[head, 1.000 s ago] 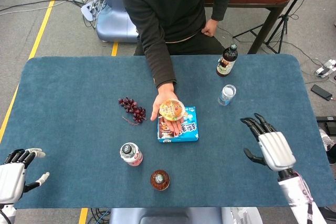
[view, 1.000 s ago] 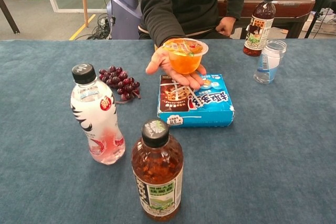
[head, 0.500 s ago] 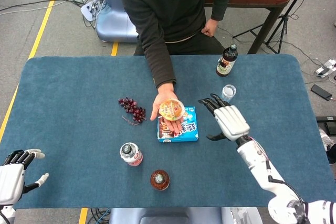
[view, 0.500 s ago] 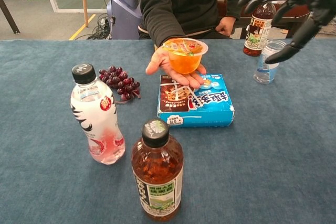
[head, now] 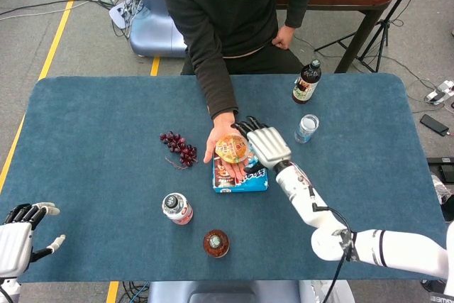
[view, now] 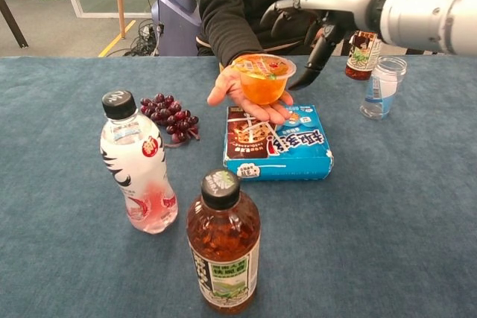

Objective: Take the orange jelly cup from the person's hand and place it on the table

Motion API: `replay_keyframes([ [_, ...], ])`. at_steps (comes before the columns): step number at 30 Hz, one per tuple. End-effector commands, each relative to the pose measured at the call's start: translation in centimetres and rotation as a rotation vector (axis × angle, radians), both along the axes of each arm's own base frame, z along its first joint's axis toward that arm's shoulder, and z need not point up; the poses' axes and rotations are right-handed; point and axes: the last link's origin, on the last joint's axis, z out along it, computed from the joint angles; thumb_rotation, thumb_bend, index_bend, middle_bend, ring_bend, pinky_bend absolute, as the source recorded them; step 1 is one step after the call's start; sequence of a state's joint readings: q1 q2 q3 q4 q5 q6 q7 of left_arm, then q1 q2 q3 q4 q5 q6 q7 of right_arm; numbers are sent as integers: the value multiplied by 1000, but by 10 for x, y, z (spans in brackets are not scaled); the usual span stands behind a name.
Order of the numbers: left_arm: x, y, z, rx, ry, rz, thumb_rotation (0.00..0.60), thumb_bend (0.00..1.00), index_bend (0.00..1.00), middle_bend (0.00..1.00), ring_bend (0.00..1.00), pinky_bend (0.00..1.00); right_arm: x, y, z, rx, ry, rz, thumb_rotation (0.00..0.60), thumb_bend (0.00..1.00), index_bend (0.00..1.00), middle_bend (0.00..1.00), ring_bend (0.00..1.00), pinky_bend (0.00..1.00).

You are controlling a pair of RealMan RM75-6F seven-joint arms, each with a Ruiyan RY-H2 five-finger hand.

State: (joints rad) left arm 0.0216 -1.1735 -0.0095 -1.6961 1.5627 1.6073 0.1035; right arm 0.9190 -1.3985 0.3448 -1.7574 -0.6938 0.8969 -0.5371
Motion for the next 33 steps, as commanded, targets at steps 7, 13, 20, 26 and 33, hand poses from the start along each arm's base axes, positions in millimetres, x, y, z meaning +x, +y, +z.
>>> replay_keyframes([
  [7,-3,-2,1,3,2,13,600,171,410,338,288,179,20,-12,-30,52,27,10,600,32,127,157,12,245],
  [13,-4,-3,2,6,1,13,600,171,410,338,288,179,21,-13,-38,67,45,4,600,229,161,198,90,319],
  [20,-6,-4,3,8,1,19,600,171,410,339,288,179,21,-16,-37,23,-16,19,600,410,386,302,236,589],
  [26,-7,-5,4,11,1,20,600,171,410,338,288,179,12,-10,-19,-14,-58,30,600,430,433,330,262,621],
  [33,-6,-5,3,7,-2,14,600,171,410,338,288,179,-24,3,14,-64,-26,6,600,430,433,334,264,621],
])
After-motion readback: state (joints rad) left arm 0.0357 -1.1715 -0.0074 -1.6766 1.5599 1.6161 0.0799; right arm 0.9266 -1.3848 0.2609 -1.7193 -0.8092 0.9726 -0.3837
